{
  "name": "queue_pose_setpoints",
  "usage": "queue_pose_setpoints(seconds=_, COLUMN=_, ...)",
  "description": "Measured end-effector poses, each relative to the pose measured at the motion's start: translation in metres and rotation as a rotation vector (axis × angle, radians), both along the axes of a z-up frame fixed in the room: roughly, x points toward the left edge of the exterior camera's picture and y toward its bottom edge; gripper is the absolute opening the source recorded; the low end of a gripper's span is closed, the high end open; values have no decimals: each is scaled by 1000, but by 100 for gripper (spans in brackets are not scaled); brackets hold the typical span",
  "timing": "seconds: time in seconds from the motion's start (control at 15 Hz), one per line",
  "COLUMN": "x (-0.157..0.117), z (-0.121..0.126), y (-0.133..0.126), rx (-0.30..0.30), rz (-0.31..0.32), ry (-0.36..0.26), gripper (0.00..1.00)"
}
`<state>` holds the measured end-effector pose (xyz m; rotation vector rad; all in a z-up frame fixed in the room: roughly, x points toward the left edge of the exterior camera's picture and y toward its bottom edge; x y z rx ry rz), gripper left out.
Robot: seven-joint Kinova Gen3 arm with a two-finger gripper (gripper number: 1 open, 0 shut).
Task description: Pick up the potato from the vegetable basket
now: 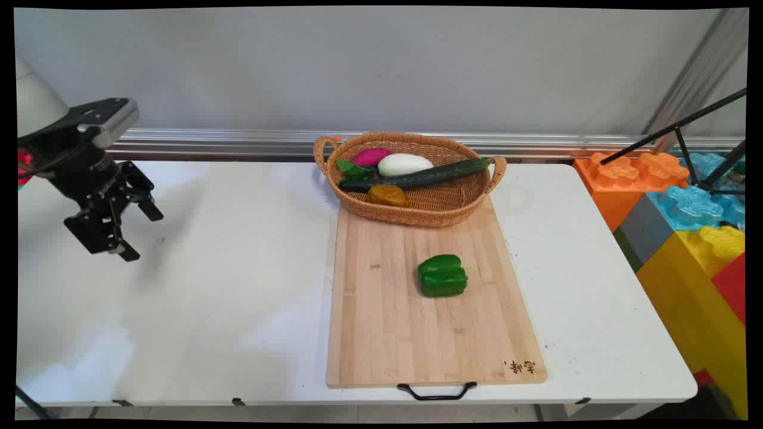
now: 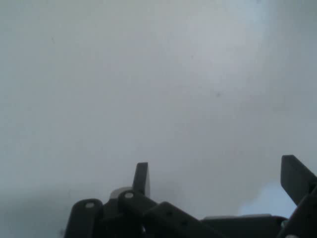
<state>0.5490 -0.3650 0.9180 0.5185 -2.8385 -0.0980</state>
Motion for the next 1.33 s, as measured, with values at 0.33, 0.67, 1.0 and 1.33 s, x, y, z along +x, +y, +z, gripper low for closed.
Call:
queue_pose_setpoints(seconds=0.33, x=-18, z=-6, y=-8, rx=-65, rz=29, ry=54, gripper=100)
queue_pose_setpoints(seconds=0.67, x=-67, z=5, y=-43, rx=-181, rz=29, ry=66, gripper=100)
queue_pose_setpoints(seconds=1.0, x=-120, z=15, y=-83, rx=-261, rz=15, ry=82, gripper=100)
queue_pose_setpoints(seconds=1.33, x=-172, z=11, y=-137, rx=-281, rz=-38, ry=61, gripper=100)
